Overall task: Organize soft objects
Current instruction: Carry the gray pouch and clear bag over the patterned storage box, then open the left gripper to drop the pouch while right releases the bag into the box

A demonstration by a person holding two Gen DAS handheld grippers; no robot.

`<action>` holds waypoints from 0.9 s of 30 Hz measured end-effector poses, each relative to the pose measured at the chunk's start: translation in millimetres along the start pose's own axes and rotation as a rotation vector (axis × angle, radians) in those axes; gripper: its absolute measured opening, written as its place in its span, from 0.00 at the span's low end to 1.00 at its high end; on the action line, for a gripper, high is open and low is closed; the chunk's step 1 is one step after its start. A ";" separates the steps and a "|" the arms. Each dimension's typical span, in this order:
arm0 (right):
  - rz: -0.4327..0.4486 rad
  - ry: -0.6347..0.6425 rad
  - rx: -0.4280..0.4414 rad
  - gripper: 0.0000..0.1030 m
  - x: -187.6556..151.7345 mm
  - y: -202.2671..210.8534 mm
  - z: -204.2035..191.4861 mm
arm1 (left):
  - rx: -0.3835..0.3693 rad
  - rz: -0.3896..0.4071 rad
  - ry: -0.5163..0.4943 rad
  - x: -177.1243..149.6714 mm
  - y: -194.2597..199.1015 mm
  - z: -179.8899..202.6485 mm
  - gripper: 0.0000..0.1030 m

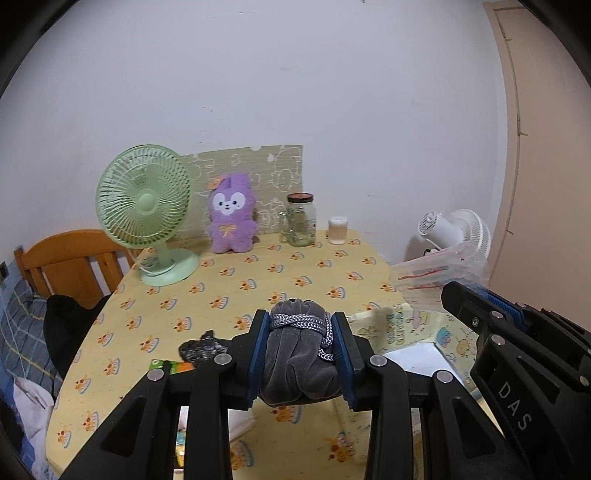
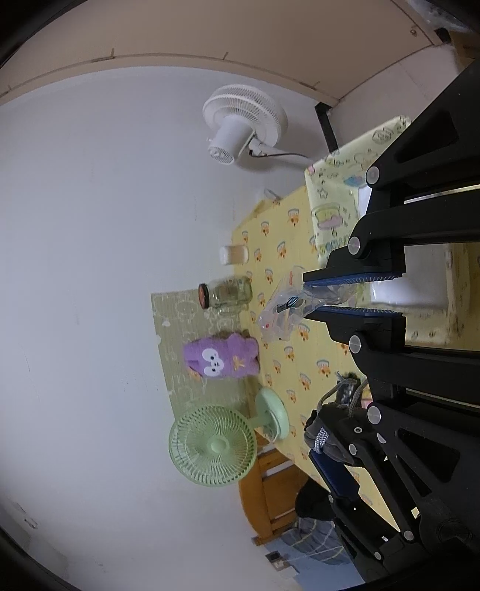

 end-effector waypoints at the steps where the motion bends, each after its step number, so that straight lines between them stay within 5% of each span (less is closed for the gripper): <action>1: -0.001 -0.003 -0.004 0.13 -0.3 -0.5 4.3 | -0.005 -0.001 -0.004 0.2 -1.1 3.9 0.33; 16: -0.045 -0.046 -0.057 0.13 -16.6 -14.8 56.1 | -0.065 -0.027 -0.059 -8.7 -29.9 51.9 0.33; 27: -0.123 -0.108 -0.089 0.13 -43.6 -43.8 92.5 | -0.090 -0.130 -0.102 -29.7 -69.5 81.3 0.37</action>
Point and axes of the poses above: each gripper's, at about its wrist camera, not at the fingertips, and y roughly against the way its jaws point, z to its right, x to its top, the point moved 9 cm from there along -y, roughly the way its jaws point, and after that the axes turned 3 degrees about y, right-handed, at the moved point
